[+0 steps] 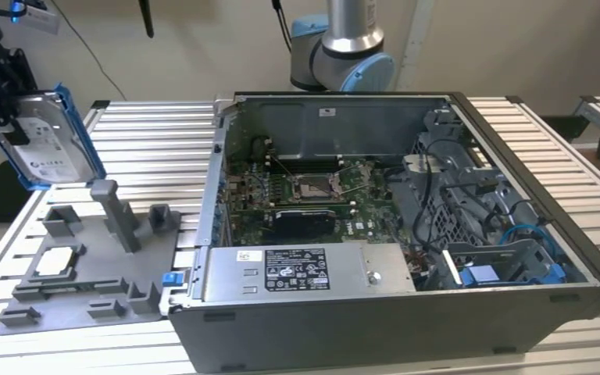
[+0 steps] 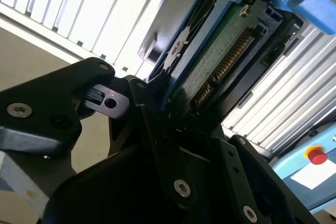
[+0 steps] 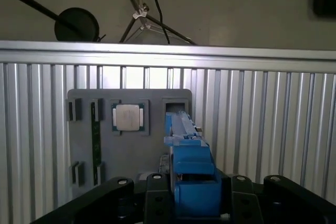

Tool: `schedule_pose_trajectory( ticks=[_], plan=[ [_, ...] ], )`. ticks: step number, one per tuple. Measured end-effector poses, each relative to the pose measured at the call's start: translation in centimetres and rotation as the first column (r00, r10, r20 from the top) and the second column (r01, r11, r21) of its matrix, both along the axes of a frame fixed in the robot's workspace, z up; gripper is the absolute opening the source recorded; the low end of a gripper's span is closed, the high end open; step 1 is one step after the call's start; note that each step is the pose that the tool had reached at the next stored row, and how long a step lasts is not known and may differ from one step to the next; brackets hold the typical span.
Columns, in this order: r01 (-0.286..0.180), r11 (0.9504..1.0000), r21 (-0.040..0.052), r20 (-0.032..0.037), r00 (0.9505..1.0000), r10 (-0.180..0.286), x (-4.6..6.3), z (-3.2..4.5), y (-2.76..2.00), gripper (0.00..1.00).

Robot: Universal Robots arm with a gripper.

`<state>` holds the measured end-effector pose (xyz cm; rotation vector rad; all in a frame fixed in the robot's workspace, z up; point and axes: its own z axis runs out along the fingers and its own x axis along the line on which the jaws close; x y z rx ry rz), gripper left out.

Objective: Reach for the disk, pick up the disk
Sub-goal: 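Pick up the disk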

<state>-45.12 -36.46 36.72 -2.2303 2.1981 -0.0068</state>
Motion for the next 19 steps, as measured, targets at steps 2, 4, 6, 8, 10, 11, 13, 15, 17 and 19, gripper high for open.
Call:
schedule_pose_trajectory(
  ticks=[2, 4, 6, 8, 10, 11, 13, 15, 17, 19],
  plan=[
    [0.000, 1.0000, 0.0000, -0.0001, 1.0000, 0.000, 0.0, 0.28, 0.00, 0.00],
    [0.000, 1.0000, 0.0000, 0.0000, 1.0000, 0.000, 0.0, 0.54, 0.00, 0.00],
    [0.000, 1.0000, 0.0000, 0.0000, 1.0000, 0.000, 0.0, 0.81, 0.00, 0.00],
    [0.000, 1.0000, 0.0000, -0.0001, 1.0000, 0.000, 0.0, 1.08, 0.00, 0.00],
    [0.000, 1.0000, 0.0000, -0.0001, 1.0000, 0.000, 0.0, 1.34, 0.00, 0.00],
    [0.000, 1.0000, -0.0001, -0.0001, 1.0000, 0.000, 0.0, 1.48, 0.00, 0.00],
    [0.000, 1.0000, -0.0001, -0.0001, 1.0000, 0.000, 0.0, 1.73, 0.00, 0.00],
    [0.000, 1.0000, -0.0001, -0.0002, 1.0000, 0.000, 0.0, 2.00, 0.00, 0.00],
    [0.000, 1.0000, 0.0000, -0.0001, 1.0000, 0.000, 0.0, 2.26, 0.00, 0.00],
    [0.000, 1.0000, 0.0000, 0.0000, 1.0000, 0.000, 0.0, 2.52, 0.00, 0.00]
  ],
)
